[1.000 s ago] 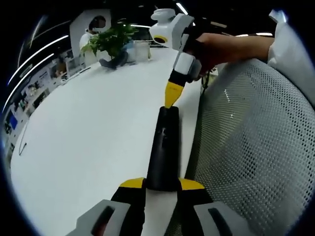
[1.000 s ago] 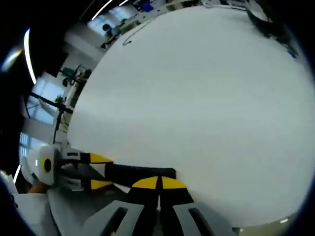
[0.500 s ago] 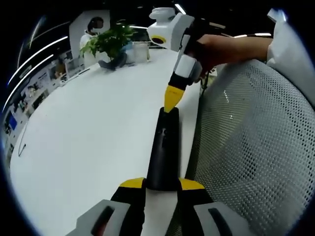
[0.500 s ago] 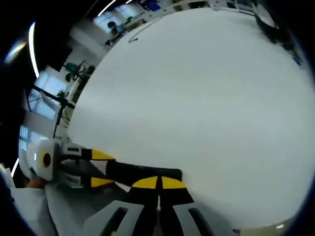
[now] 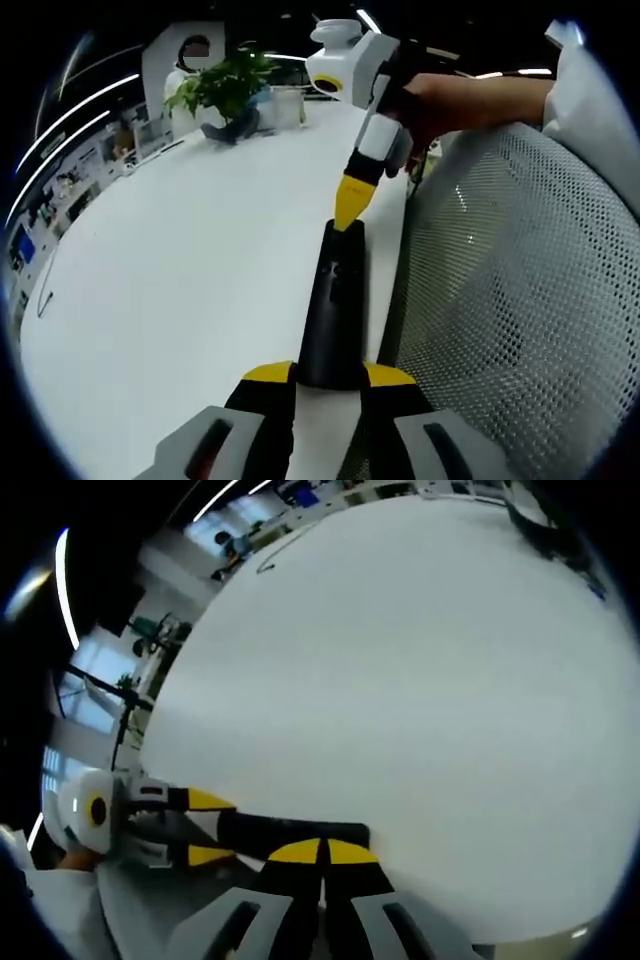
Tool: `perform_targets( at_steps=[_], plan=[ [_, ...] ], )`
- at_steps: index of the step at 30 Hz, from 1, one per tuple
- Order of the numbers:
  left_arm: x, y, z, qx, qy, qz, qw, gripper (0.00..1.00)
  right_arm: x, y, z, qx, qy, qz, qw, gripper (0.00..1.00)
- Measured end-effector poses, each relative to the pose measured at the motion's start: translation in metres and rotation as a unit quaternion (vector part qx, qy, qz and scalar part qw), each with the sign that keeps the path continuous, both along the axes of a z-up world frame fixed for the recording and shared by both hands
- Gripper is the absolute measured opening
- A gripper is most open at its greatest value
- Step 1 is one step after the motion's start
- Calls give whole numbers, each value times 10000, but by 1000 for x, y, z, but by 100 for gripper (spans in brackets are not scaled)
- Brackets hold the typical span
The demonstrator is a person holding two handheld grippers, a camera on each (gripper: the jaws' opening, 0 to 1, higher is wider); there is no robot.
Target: Press the specified remote control buttons in sequence, fully releasing each button before pressing the next.
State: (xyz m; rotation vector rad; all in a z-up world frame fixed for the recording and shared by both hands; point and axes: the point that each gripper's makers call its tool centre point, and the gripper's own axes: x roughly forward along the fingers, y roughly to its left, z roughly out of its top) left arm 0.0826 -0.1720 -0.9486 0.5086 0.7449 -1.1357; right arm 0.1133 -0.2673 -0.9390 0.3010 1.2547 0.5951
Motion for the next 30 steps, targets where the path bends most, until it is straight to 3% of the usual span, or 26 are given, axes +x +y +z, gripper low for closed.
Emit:
perform_targets(
  at_steps=[27, 30],
  plan=[
    [0, 0, 0, -14, -8, 12, 10000, 25, 0, 0, 1, 33, 63, -105, 9999, 0],
    [0, -1, 1, -19, -8, 11, 10000, 25, 0, 1, 1, -138, 8, 76, 9999, 0]
  ],
)
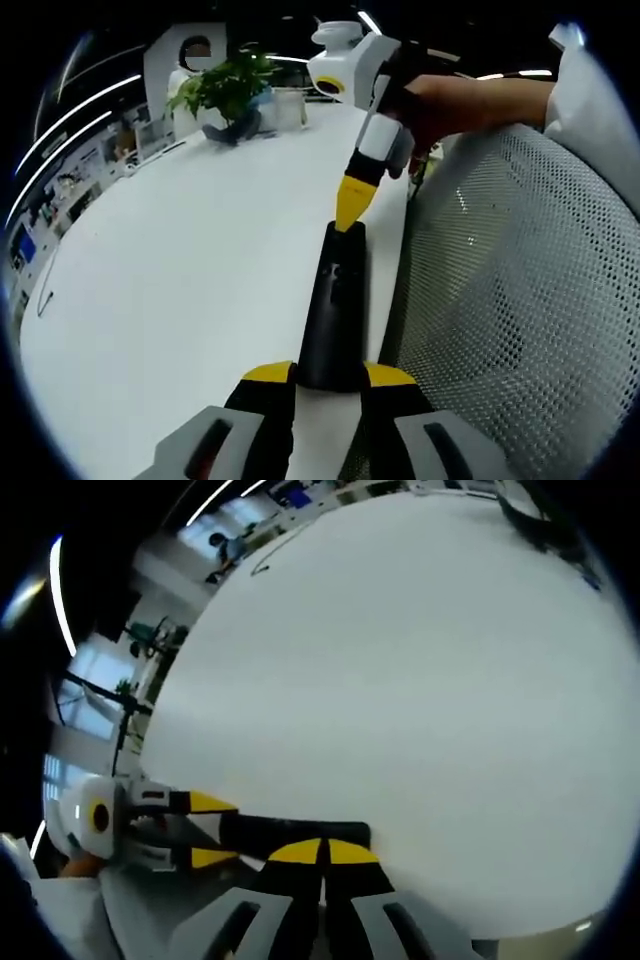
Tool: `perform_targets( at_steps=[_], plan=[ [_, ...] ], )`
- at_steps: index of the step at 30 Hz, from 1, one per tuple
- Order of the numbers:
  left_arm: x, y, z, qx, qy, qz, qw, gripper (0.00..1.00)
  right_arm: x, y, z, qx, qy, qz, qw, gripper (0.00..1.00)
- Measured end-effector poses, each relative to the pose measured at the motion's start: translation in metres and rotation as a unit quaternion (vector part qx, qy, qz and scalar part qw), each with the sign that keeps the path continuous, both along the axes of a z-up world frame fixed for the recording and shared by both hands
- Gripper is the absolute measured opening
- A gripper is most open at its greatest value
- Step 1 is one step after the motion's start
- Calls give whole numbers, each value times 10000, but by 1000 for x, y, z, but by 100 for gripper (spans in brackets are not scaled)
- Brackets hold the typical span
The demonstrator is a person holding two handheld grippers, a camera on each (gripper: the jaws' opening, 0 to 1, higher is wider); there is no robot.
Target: Press the specified remote control buttons in sequence, fully releasing each button before pressing the next.
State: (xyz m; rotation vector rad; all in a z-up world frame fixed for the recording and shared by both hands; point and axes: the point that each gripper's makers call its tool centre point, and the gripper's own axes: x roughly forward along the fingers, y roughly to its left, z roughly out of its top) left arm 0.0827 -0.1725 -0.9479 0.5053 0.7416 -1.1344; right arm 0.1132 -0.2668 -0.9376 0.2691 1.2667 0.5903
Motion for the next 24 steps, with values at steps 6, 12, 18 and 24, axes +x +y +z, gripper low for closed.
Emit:
perform_targets(
  at_steps=[6, 12, 18, 24],
  plan=[
    [0, -1, 0, -14, -16, -29, 10000, 24, 1, 2, 2, -66, -120, 100, 9999, 0],
    [0, -2, 0, -27, -23, -59, 10000, 24, -2, 7, 1, 164, 45, 105, 9998, 0],
    [0, -3, 0, -31, -15, -53, 10000, 24, -5, 7, 0, 226, 176, 53, 9996, 0],
    [1, -3, 0, -75, -27, -45, 10000, 25, -4, 8, -1, 234, 193, 24, 9995, 0]
  ],
)
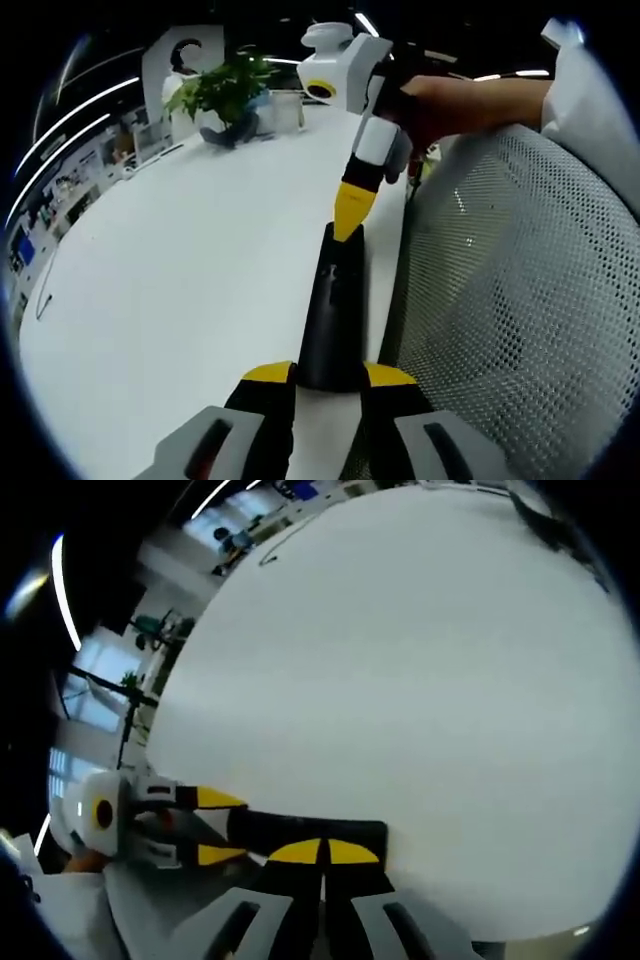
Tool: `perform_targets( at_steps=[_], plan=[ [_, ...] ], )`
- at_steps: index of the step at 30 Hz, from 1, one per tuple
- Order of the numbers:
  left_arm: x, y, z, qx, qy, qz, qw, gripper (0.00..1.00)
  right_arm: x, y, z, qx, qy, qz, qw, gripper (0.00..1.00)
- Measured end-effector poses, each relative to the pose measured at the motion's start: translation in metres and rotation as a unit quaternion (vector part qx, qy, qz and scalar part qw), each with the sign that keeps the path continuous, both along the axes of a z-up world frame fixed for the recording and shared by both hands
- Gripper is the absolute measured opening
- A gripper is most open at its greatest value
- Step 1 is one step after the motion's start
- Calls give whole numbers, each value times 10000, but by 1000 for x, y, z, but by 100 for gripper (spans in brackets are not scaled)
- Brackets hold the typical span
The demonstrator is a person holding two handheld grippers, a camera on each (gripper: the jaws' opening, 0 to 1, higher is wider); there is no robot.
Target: Press the specified remote control buttons in sequence, fully releasing each button before pressing the next.
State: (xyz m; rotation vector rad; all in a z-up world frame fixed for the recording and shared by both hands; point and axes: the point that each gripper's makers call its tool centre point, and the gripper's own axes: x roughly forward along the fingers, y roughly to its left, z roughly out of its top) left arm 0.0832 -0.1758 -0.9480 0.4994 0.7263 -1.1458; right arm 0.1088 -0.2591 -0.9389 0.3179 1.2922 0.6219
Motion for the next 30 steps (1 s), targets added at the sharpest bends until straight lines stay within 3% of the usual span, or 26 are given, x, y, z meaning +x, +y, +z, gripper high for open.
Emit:
perform_targets(
  at_steps=[30],
  plan=[
    [0, -2, 0, -14, -11, -56, 10000, 24, 0, 0, 1, 80, 82, -72, 9999, 0]
  ],
)
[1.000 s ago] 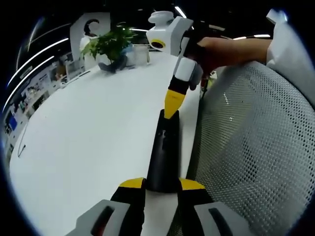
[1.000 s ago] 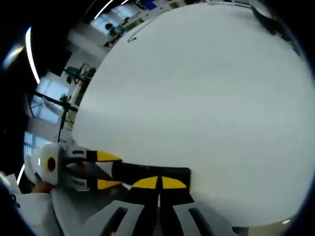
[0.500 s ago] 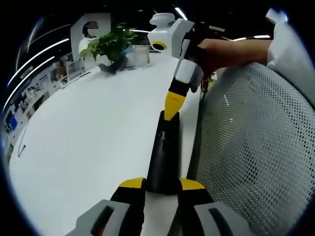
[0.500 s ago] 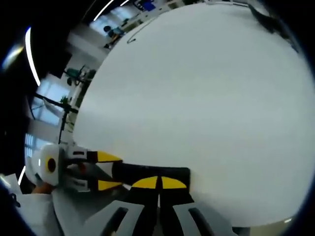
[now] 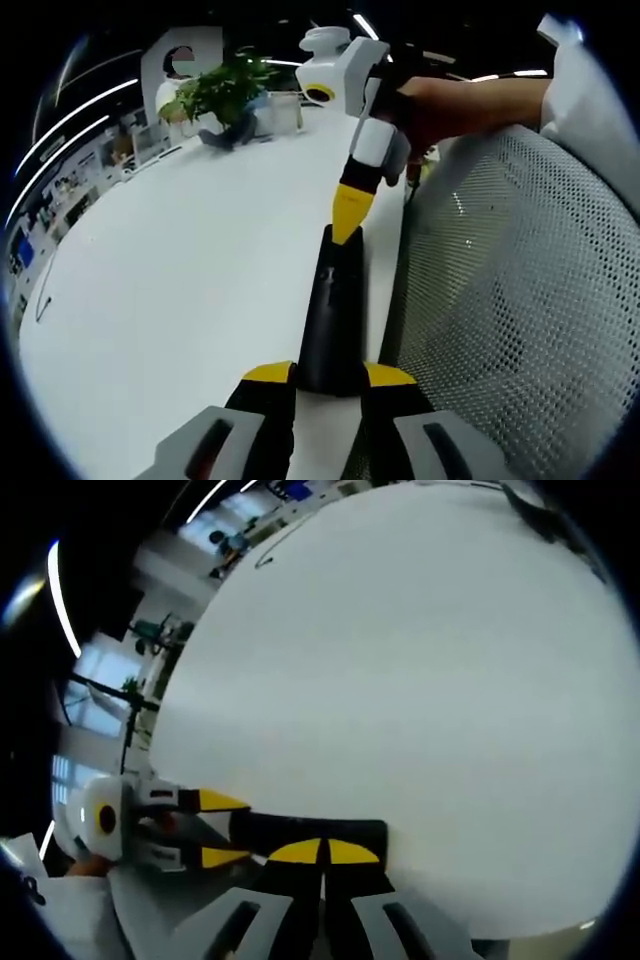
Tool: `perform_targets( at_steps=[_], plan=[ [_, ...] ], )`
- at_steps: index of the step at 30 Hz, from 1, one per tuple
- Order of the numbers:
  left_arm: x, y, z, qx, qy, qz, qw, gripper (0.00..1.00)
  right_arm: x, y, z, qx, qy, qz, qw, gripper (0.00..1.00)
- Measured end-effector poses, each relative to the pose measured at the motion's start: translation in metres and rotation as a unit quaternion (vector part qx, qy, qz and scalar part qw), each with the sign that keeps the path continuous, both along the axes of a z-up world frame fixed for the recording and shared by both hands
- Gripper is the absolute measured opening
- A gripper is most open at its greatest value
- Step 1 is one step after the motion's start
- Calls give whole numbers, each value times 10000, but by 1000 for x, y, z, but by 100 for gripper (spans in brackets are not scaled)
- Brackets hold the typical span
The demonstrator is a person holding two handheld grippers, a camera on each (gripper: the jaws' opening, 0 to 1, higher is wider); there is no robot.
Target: Press the specified remote control buttons in sequence, fully releasing each button before pressing the next.
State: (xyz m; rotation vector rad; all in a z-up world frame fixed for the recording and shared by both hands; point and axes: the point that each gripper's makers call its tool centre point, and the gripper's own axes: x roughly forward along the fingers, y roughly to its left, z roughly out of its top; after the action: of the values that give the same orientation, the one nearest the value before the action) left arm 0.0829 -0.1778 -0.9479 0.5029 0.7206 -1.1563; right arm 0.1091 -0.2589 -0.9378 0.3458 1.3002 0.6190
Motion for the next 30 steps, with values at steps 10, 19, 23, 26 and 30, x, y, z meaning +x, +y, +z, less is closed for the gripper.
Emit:
perform_targets(
  at_steps=[10, 19, 23, 26, 30],
  plan=[
    [-1, -1, 0, -6, 20, -46, 10000, 24, 2, -2, 1, 124, 109, -130, 9998, 0],
    [-4, -5, 0, -19, -5, -168, 9999, 24, 4, 7, 1, -52, -381, 274, 9989, 0],
    [-4, -5, 1, -20, -4, -172, 9999, 24, 5, 6, -1, -104, -438, 314, 9985, 0],
    [-4, -5, 0, -22, -6, -175, 9998, 24, 6, 5, -1, -23, -354, 204, 9992, 0],
    [-4, -5, 0, -20, -6, -184, 9998, 24, 6, 6, -1, -13, -349, 176, 9992, 0]
  ],
)
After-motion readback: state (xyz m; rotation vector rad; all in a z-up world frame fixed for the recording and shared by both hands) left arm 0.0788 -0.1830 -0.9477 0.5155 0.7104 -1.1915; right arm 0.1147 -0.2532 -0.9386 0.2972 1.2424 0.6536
